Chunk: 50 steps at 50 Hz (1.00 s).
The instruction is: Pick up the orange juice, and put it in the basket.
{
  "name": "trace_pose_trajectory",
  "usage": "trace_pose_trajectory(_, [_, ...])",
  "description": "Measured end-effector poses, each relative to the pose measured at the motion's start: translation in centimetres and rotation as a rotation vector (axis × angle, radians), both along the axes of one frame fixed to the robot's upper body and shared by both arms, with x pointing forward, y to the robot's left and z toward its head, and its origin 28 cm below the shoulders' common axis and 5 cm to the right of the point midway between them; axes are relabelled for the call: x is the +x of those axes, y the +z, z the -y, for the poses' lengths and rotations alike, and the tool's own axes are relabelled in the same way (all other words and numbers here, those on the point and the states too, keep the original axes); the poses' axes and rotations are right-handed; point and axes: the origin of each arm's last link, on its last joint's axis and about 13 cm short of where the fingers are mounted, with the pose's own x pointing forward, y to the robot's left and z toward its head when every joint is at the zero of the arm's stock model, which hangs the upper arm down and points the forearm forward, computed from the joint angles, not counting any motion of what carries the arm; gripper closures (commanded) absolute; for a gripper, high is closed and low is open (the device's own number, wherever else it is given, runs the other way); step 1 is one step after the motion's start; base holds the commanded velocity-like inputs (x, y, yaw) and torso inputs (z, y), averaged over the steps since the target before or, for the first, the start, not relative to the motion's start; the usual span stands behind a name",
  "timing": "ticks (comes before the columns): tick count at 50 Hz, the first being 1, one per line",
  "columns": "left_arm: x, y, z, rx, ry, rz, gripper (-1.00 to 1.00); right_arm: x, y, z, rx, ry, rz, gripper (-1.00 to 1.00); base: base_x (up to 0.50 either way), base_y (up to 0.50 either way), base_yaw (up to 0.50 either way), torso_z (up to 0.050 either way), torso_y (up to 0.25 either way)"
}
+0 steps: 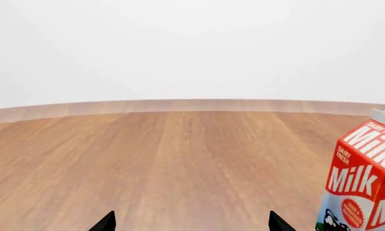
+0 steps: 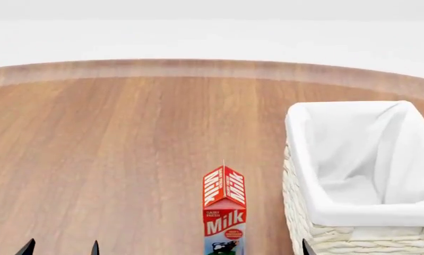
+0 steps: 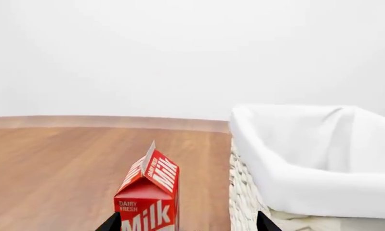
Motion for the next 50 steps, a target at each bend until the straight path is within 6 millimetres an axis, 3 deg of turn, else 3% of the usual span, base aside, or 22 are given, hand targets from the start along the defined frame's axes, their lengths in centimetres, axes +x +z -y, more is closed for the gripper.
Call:
trace_pose_trajectory(28, [0.0, 0.0, 0.0, 0.000, 0.000, 0.000, -1.00, -5.3, -0.2, -0.6, -0.028, 0.110, 0.028, -1.00, 0.00, 0.00, 0.00, 0.000, 0.000])
trace_pose_trajectory(50, [0.0, 0.0, 0.0, 0.000, 0.000, 0.000, -1.00, -6.9, -2.9, -1.8, -0.029, 0.170, -0.017, -1.00, 0.00, 0.00, 0.00, 0.000, 0.000])
